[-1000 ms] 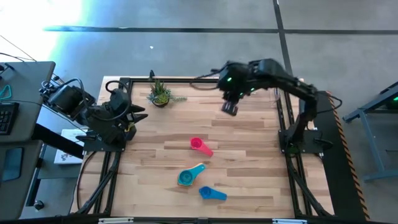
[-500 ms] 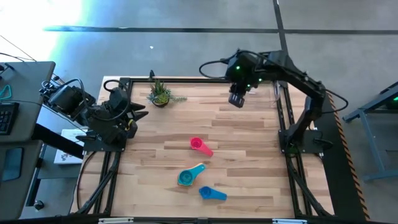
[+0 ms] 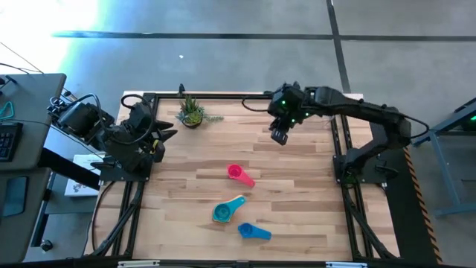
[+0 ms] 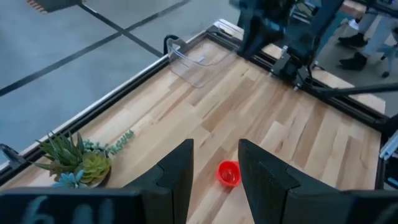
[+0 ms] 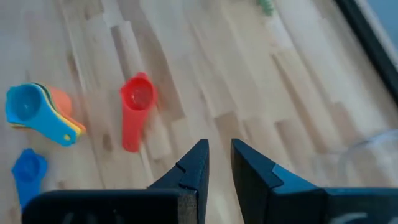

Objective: Nest measuring cups in basket
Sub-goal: Stack the red measuring cup on top of the light blue measuring cup

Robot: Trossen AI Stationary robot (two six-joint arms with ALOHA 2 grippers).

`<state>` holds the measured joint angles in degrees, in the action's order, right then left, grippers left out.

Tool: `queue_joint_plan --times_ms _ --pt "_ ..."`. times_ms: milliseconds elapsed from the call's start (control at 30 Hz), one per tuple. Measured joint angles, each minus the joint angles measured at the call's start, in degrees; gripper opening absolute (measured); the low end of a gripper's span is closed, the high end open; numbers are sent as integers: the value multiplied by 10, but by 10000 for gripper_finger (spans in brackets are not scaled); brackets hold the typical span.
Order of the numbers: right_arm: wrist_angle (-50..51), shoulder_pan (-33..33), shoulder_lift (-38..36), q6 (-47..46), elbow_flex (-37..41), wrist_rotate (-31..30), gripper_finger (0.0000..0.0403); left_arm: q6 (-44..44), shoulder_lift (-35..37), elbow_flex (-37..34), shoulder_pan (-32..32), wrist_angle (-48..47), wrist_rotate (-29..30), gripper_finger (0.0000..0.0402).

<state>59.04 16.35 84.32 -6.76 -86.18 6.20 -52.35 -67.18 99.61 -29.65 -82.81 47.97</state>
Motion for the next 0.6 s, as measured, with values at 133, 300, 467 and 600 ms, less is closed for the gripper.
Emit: queue_joint_plan --times_ms 133,300,467,600 --pt "-78 -9 -4 -13 60 34 57 -11 0 0 0 0 24 115" --pt "-167 -28 1 -20 117 45 57 -27 0 0 0 -1 37 115" --pt "-240 -44 0 -15 151 43 65 -44 0 0 0 0 37 115" --pt "-305 -53 0 -3 167 43 82 -47 0 0 0 0 38 115"
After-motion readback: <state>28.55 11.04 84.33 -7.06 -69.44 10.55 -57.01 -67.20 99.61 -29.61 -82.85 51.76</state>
